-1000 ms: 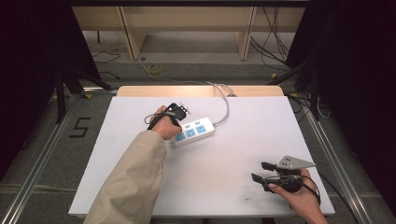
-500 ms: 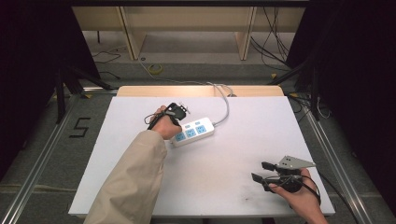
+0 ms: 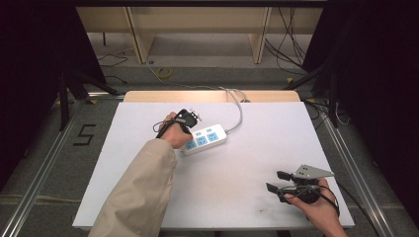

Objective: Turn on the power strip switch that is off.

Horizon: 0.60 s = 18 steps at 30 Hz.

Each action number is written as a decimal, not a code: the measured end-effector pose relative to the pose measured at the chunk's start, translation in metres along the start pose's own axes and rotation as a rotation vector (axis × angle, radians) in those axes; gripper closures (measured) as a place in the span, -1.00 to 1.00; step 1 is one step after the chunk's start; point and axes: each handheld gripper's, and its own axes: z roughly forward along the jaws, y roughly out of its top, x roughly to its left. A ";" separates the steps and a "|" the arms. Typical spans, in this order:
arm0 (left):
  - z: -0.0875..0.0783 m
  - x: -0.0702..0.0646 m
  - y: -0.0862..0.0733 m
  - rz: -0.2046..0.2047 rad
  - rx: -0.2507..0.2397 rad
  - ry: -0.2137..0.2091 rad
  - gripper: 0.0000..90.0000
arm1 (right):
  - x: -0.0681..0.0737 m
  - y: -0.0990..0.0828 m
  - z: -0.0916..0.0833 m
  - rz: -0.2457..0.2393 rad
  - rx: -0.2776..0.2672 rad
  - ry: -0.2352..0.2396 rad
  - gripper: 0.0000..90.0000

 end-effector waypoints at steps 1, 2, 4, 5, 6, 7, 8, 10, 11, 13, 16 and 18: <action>0.000 -0.001 0.000 -0.006 -0.006 0.002 1.00 | 0.000 0.000 0.000 0.000 -0.001 0.000 -0.22; 0.000 -0.001 0.000 0.000 -0.003 0.003 1.00 | 0.000 0.000 0.000 0.001 -0.002 0.000 -0.22; 0.000 -0.001 -0.001 -0.002 -0.010 0.003 1.00 | 0.000 0.000 0.000 0.001 -0.003 -0.001 -0.22; -0.001 0.000 -0.001 -0.003 -0.015 0.003 1.00 | 0.000 0.000 -0.001 0.002 -0.006 -0.001 -0.22; -0.001 0.000 -0.002 -0.008 -0.015 0.000 1.00 | 0.000 0.000 -0.001 0.003 -0.006 -0.002 -0.22; -0.002 0.001 -0.002 -0.002 -0.012 -0.004 1.00 | 0.000 0.000 -0.001 0.004 -0.004 -0.002 -0.22; -0.001 0.001 -0.003 -0.013 -0.020 -0.005 1.00 | 0.000 0.000 0.000 0.002 -0.004 -0.001 -0.22; -0.002 0.001 -0.003 0.002 -0.019 -0.001 1.00 | 0.000 0.000 0.000 0.000 -0.004 0.000 -0.22; -0.002 0.000 -0.003 0.007 -0.020 0.002 1.00 | 0.000 0.000 0.000 0.001 -0.005 -0.001 -0.22; -0.002 0.000 -0.003 0.004 -0.025 0.002 1.00 | 0.000 0.000 0.000 0.003 -0.005 -0.001 -0.22; -0.002 0.000 -0.004 -0.006 -0.039 0.001 1.00 | 0.000 0.000 -0.001 0.005 -0.003 -0.002 -0.22; -0.003 0.001 -0.004 0.001 -0.045 0.003 1.00 | 0.000 0.000 0.000 0.003 -0.005 -0.001 -0.22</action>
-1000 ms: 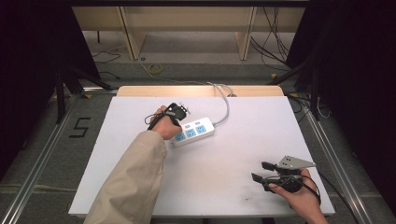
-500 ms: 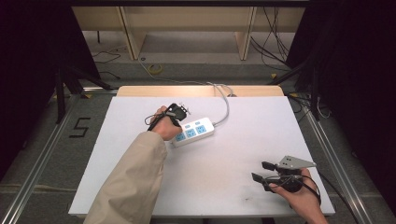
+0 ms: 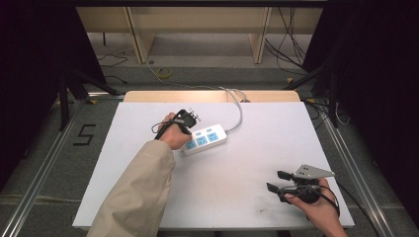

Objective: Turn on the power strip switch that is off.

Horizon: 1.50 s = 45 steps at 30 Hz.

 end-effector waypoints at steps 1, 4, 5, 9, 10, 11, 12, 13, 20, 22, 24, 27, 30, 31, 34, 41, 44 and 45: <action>-0.001 0.000 0.000 0.005 -0.002 -0.001 1.00 | 0.000 0.000 0.000 0.001 0.002 0.000 -0.22; -0.004 0.000 -0.001 0.011 -0.017 0.013 0.99 | 0.000 0.000 0.000 0.000 0.003 -0.001 -0.22; -0.006 0.001 -0.001 0.008 -0.026 0.014 0.99 | 0.000 0.000 0.000 -0.001 0.003 -0.002 -0.22; -0.011 0.002 -0.003 -0.009 -0.045 0.013 0.99 | 0.000 0.000 0.000 0.000 0.002 -0.002 -0.22; -0.012 0.003 -0.004 -0.009 -0.050 0.016 0.99 | 0.000 0.000 0.000 -0.002 0.002 -0.003 -0.22; -0.012 0.002 -0.005 -0.017 -0.060 0.012 0.99 | 0.000 0.000 0.000 -0.002 0.000 -0.003 -0.22; -0.014 0.002 -0.006 -0.011 -0.057 0.011 0.99 | 0.000 0.000 0.000 -0.001 0.001 -0.003 -0.22; -0.014 0.001 -0.008 -0.019 -0.066 0.012 0.98 | 0.000 0.000 0.000 -0.003 0.000 -0.005 -0.22; -0.019 0.001 -0.014 -0.037 -0.079 0.006 0.87 | 0.001 0.000 0.000 -0.005 -0.001 -0.005 -0.22; -0.022 0.001 -0.015 -0.038 -0.087 0.006 0.83 | 0.001 0.000 0.000 -0.004 0.002 -0.006 -0.22; -0.026 0.000 -0.016 -0.043 -0.105 0.002 0.80 | 0.001 0.000 0.000 -0.002 0.000 -0.005 -0.22; -0.031 0.000 -0.017 -0.052 -0.121 -0.005 0.72 | 0.001 0.000 0.000 -0.002 0.001 -0.004 -0.22; -0.035 -0.001 -0.020 -0.067 -0.126 -0.019 0.52 | 0.001 0.000 0.000 -0.003 0.004 -0.004 -0.22; -0.036 -0.002 -0.021 -0.073 -0.141 -0.019 0.49 | 0.001 0.000 0.000 -0.003 0.003 -0.004 -0.22; -0.039 -0.003 -0.024 -0.081 -0.154 -0.032 0.38 | 0.001 0.000 0.000 -0.001 0.001 -0.006 -0.22; -0.041 -0.012 -0.031 -0.075 -0.168 -0.051 0.15 | 0.001 0.000 0.001 0.000 0.002 -0.006 -0.22; -0.041 -0.015 -0.033 -0.086 -0.174 -0.054 0.04 | 0.001 0.000 0.000 -0.002 0.005 -0.006 -0.22; -0.042 -0.014 -0.033 -0.083 -0.178 -0.049 0.01 | 0.001 0.000 0.001 -0.002 0.003 -0.006 -0.22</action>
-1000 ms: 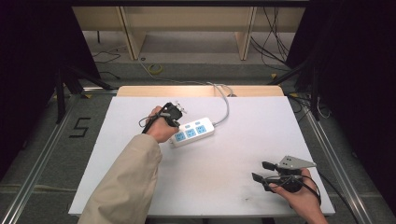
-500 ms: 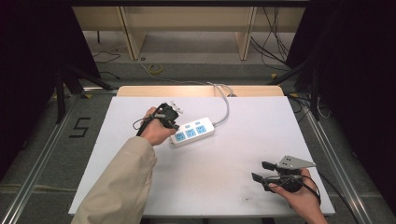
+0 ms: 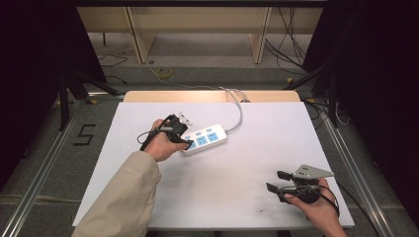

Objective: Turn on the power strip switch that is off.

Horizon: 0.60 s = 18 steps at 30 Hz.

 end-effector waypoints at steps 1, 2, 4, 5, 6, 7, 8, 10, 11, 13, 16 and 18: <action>-0.001 -0.001 0.000 -0.006 -0.009 0.003 -0.03 | 0.000 0.000 0.000 0.000 -0.001 0.000 -0.22; -0.002 -0.001 -0.001 -0.013 -0.017 0.003 -0.07 | 0.000 0.000 0.000 0.000 -0.001 0.000 -0.22; -0.003 -0.004 -0.003 -0.021 -0.025 -0.004 -0.15 | 0.000 0.000 0.000 0.000 -0.001 0.000 -0.22; -0.004 -0.005 -0.004 -0.018 -0.023 -0.007 -0.19 | -0.001 0.000 0.000 0.001 -0.001 0.000 -0.22; -0.005 -0.006 -0.005 -0.013 -0.026 -0.009 -0.21 | -0.001 0.000 0.000 0.001 -0.001 0.000 -0.22; -0.006 -0.006 -0.006 -0.011 -0.030 -0.010 -0.22 | -0.001 0.000 0.000 0.000 -0.001 0.001 -0.22; -0.006 -0.007 -0.008 -0.010 -0.037 -0.009 -0.23 | -0.001 0.000 0.000 0.000 0.001 0.000 -0.22; -0.007 -0.010 -0.010 0.014 -0.039 -0.024 -0.26 | 0.000 0.000 0.000 0.000 0.002 0.001 -0.22; -0.007 -0.011 -0.012 0.024 -0.037 -0.029 -0.28 | 0.000 0.000 0.000 -0.001 0.003 0.002 -0.22; -0.007 -0.014 -0.014 0.029 -0.040 -0.035 -0.32 | 0.000 0.000 0.001 0.003 0.005 0.001 -0.22; -0.008 -0.017 -0.018 0.012 -0.058 -0.047 -0.34 | 0.000 0.000 0.001 0.000 0.005 0.002 -0.22; -0.011 -0.018 -0.020 0.001 -0.072 -0.054 -0.34 | 0.000 0.000 0.001 -0.001 0.005 0.002 -0.22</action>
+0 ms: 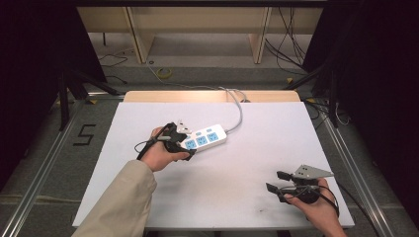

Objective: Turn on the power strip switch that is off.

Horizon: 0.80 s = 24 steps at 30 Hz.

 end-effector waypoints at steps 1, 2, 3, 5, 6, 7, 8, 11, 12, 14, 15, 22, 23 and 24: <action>-0.002 -0.001 -0.001 -0.003 -0.006 -0.001 -0.34 | 0.000 0.000 0.000 0.001 0.001 -0.001 -0.22; -0.003 -0.002 -0.003 -0.010 -0.016 0.001 -0.34 | 0.000 0.000 0.000 0.002 0.000 0.000 -0.22; -0.004 -0.003 -0.005 -0.013 -0.020 0.004 -0.34 | 0.000 0.000 0.000 0.002 -0.001 0.001 -0.22; -0.006 -0.005 -0.007 -0.017 -0.030 0.007 -0.34 | 0.000 0.000 0.000 0.003 0.003 0.001 -0.22; -0.008 -0.006 -0.009 -0.022 -0.037 0.009 -0.34 | 0.000 0.000 0.001 0.002 0.002 0.002 -0.22; -0.009 -0.006 -0.010 -0.025 -0.042 0.009 -0.34 | 0.000 0.000 0.001 0.001 0.002 0.002 -0.22; -0.010 -0.007 -0.011 -0.022 -0.047 0.012 -0.34 | 0.000 0.000 0.000 0.001 0.001 0.002 -0.22; -0.013 -0.010 -0.015 -0.018 -0.053 0.007 -0.34 | 0.000 0.000 0.000 0.003 0.002 0.000 -0.22; -0.014 -0.012 -0.017 -0.018 -0.055 0.006 -0.34 | 0.000 0.000 0.000 0.000 0.000 0.000 -0.22; -0.016 -0.013 -0.020 -0.011 -0.053 0.008 -0.34 | 0.000 0.000 0.000 0.003 0.002 0.000 -0.22; -0.017 -0.014 -0.021 -0.014 -0.057 0.007 -0.35 | 0.000 0.000 0.000 0.004 0.004 0.000 -0.22; -0.024 -0.018 -0.032 -0.023 -0.072 0.011 -0.37 | 0.000 0.000 0.000 0.005 0.003 0.000 -0.22; -0.025 -0.018 -0.034 -0.020 -0.073 0.011 -0.37 | 0.000 0.000 0.000 0.003 0.002 0.001 -0.22; -0.026 -0.019 -0.036 -0.018 -0.075 0.012 -0.37 | 0.000 0.000 0.000 0.005 0.004 0.000 -0.22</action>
